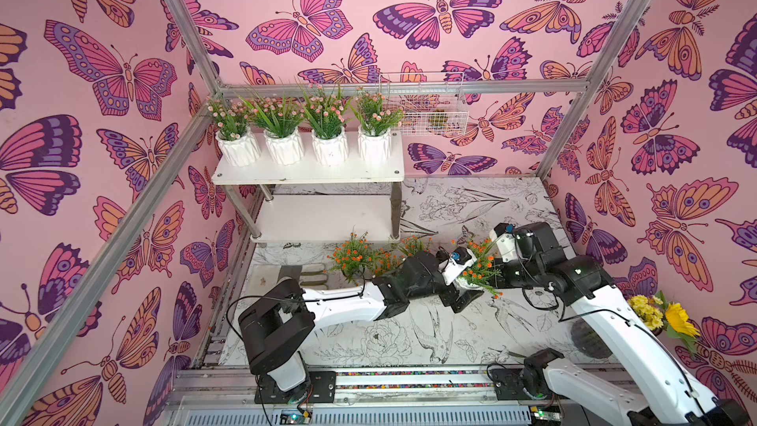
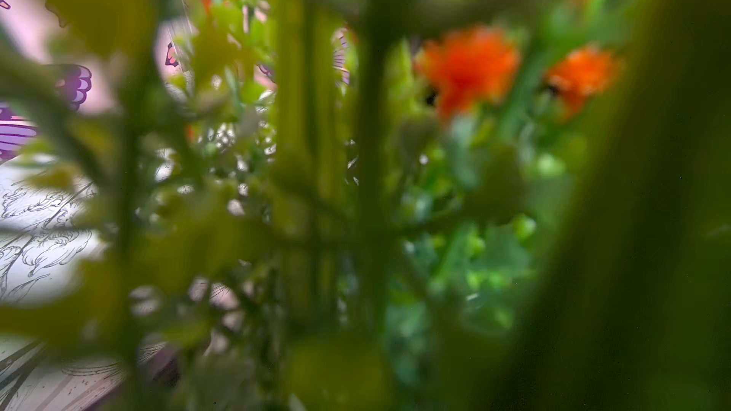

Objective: Place the baby's breath potted plants on the rack by color
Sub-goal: Place the baby's breath potted plant on the rack.

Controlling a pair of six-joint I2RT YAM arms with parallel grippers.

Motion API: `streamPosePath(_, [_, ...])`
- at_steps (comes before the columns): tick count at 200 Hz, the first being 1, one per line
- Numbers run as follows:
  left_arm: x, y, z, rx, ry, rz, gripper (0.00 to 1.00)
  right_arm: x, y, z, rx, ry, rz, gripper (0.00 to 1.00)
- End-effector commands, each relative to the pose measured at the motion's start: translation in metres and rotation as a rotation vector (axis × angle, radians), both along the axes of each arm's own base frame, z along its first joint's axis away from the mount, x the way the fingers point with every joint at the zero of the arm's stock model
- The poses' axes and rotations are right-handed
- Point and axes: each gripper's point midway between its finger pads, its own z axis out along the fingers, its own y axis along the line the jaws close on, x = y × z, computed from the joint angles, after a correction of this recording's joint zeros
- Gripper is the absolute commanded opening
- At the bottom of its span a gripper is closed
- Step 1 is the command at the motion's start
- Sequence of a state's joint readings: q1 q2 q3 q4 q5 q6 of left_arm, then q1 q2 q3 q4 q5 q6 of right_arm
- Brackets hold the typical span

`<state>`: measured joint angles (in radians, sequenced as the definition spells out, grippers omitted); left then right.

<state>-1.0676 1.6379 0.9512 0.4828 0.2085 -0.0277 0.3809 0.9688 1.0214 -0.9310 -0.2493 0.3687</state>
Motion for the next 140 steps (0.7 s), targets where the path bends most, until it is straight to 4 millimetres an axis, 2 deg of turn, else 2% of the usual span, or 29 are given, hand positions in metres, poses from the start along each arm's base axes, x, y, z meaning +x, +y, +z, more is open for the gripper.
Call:
streamPosePath(1, [-0.002, -0.006, 0.003, -0.015, 0.001, -0.014, 0.95, 0.010, 0.013, 0.015, 0.075, -0.066, 0.027, 0.02])
streamPosePath(60, [-0.002, -0.005, 0.005, -0.018, -0.008, -0.014, 0.70, 0.008, 0.013, 0.010, 0.077, -0.059, 0.031, 0.04])
streamPosePath(119, [-0.005, 0.005, 0.022, -0.047, -0.026, -0.001, 0.67, 0.009, 0.007, 0.010, 0.057, -0.079, 0.007, 0.17])
streamPosePath(140, [-0.006, 0.009, 0.028, -0.052, -0.020, 0.006, 0.66, 0.009, 0.004, 0.012, 0.048, -0.092, -0.005, 0.25])
